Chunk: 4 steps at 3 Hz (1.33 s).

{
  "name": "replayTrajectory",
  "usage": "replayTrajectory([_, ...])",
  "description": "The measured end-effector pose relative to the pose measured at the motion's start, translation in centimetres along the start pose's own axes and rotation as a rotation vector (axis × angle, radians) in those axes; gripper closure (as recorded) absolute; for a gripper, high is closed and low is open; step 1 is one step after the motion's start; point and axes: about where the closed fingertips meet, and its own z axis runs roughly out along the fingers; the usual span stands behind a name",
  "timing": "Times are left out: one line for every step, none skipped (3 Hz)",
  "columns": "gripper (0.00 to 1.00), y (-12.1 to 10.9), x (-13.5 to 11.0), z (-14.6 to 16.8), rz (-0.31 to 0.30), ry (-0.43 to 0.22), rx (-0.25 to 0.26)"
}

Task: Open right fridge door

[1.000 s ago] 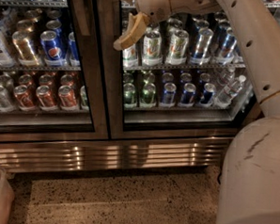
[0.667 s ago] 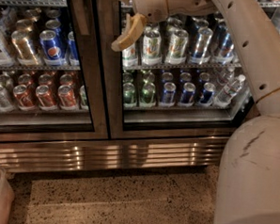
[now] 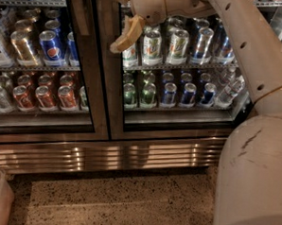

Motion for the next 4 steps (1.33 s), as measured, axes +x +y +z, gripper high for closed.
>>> replayTrajectory([0.00, 0.27, 0.09, 0.24, 0.005, -0.011, -0.011])
replayTrajectory([0.18, 0.50, 0.14, 0.39, 0.004, -0.018, -0.019])
replayTrajectory([0.41, 0.50, 0.14, 0.39, 0.004, -0.018, -0.019])
replayTrajectory([0.64, 0.50, 0.14, 0.40, 0.004, -0.018, -0.020])
